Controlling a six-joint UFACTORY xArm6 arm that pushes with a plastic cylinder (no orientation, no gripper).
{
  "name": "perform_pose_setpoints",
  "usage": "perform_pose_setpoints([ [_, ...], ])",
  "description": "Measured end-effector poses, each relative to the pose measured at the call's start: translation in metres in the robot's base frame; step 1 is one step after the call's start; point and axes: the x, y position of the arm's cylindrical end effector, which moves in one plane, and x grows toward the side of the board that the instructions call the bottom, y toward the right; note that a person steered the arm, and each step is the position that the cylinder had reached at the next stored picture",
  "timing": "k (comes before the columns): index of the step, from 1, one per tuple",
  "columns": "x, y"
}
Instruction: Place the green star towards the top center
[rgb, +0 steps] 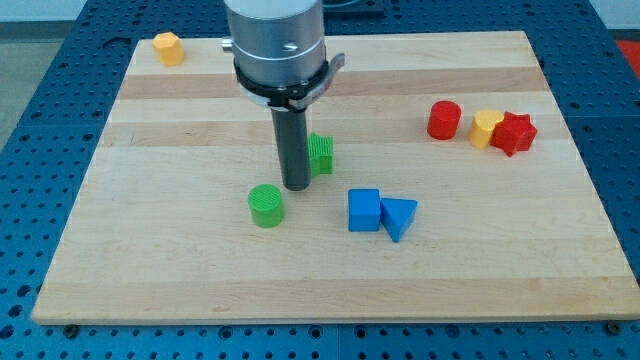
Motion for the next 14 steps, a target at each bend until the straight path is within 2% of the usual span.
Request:
perform_pose_setpoints([
  [1, -0.021, 0.017],
  [2, -0.08, 0.021],
  [3, -0.109, 0.021],
  [5, -0.069, 0.032],
  [6, -0.073, 0.059],
  [9, -0.179, 0.001],
  [10, -0.192, -0.006],
  [12, -0.152, 0.009],
  [14, -0.204, 0.004],
])
